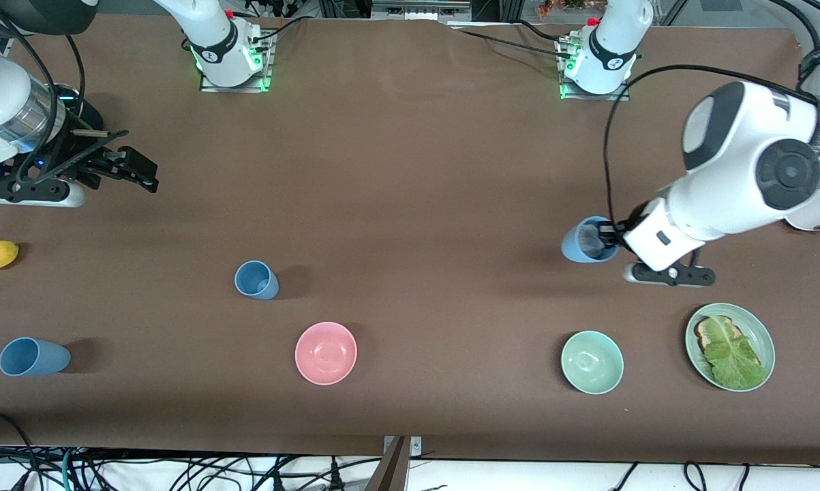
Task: Stack blue cups with both arms
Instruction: 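Lift the tissue cup and carry it toward the table middle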
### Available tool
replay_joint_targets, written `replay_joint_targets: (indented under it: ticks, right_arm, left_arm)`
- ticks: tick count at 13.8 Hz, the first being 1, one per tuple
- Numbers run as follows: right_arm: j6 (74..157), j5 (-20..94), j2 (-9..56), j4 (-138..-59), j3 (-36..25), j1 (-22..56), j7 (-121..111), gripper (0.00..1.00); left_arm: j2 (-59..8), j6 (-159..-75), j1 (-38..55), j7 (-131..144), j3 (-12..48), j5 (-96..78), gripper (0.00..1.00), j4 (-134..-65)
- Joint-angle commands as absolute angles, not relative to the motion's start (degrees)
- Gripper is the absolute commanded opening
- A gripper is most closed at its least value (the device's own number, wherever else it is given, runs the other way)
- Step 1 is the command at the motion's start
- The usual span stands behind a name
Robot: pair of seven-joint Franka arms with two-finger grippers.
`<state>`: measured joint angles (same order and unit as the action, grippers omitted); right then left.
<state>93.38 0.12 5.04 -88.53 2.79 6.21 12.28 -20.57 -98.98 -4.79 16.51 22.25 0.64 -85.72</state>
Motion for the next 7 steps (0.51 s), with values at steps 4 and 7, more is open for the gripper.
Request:
replay_joint_targets:
  ticks: [4,7]
  right_arm:
    - [92.90,-0.09,5.19,-88.24,2.90,5.89,12.13,1.00]
    - [92.81,-0.09,5.19,-88.24,2.90,5.89,12.13,1.00]
  left_arm:
    - [-21.09,-98.08,-0.80,36.97,28.03,1.93,0.00,-84.90]
    - [-22.41,-99.57,3.85,45.68,28.04,1.93,0.00,-84.38]
